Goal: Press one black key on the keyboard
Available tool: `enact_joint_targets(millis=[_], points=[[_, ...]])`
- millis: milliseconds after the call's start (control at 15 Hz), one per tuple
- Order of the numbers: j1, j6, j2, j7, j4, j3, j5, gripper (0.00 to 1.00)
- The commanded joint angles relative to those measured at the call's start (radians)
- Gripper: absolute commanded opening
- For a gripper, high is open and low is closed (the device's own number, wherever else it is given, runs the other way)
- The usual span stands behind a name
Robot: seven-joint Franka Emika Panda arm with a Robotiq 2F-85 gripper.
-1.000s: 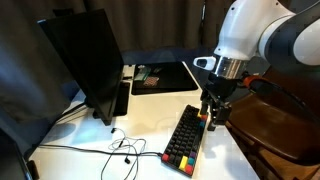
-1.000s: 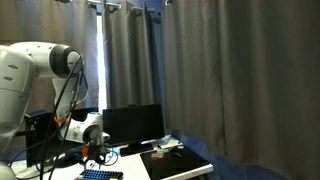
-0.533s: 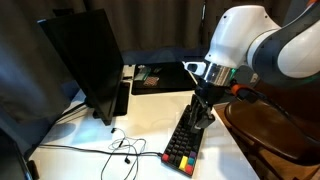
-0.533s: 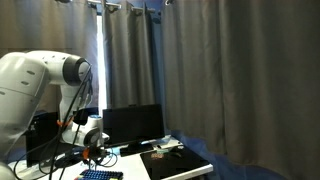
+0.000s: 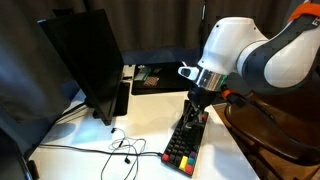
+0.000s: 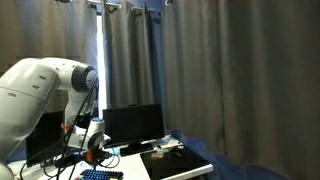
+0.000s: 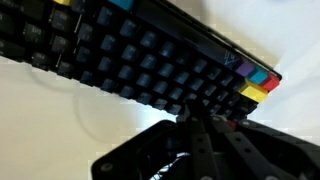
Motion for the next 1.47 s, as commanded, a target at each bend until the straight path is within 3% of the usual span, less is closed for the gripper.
enact_joint_targets(millis=[0, 1400], points=[[-0.008, 0.019, 0.040, 0.019, 0.033, -0.003, -0.059, 0.00], [-0.011, 0.013, 0.084, 0.021, 0.058, -0.014, -0.095, 0.00]])
